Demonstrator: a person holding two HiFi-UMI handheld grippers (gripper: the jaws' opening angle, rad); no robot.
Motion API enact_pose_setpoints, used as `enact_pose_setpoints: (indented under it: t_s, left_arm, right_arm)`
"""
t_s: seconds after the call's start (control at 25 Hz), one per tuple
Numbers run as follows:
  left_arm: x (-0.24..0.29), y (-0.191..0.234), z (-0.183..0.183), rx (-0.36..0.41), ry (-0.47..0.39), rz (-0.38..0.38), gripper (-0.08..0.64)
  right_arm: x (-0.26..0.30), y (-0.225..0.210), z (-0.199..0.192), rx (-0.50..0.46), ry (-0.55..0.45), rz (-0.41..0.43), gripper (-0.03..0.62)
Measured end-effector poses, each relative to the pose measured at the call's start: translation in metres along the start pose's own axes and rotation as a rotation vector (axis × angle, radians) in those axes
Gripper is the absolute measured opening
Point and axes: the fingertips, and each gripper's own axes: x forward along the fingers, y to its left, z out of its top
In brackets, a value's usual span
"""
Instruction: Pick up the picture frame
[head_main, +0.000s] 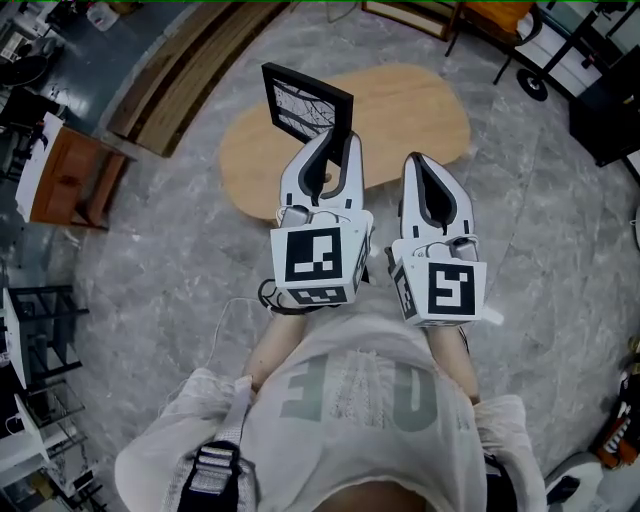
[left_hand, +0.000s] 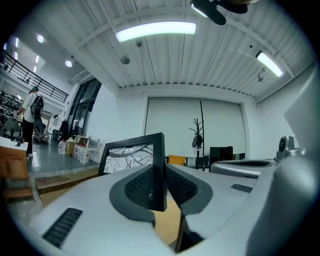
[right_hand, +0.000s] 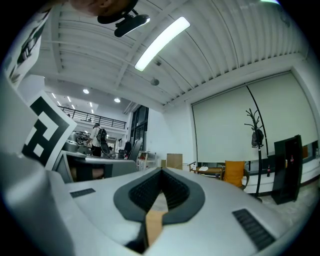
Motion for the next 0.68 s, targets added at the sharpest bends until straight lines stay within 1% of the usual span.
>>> enact_pose_setpoints:
  t_s: [0.12, 0.28, 0.68]
  left_arm:
    - [-0.001, -0.005, 0.001, 0.027, 0.003, 0.0, 0.08]
    - [-0.001, -0.009, 0.0, 0.043, 0.008, -0.001, 0.08]
    - [-0.002, -0.015, -0.005, 0.036, 0.017, 0.0, 0.08]
  right_arm:
    - [-0.003, -0.006, -0.001, 0.028, 0.003, -0.014, 0.005]
    - [-0.004, -0.011, -0.005, 0.032, 0.017, -0.026, 0.005]
    - [-0.013, -0.018, -0.012, 0.02, 0.025, -0.027, 0.005]
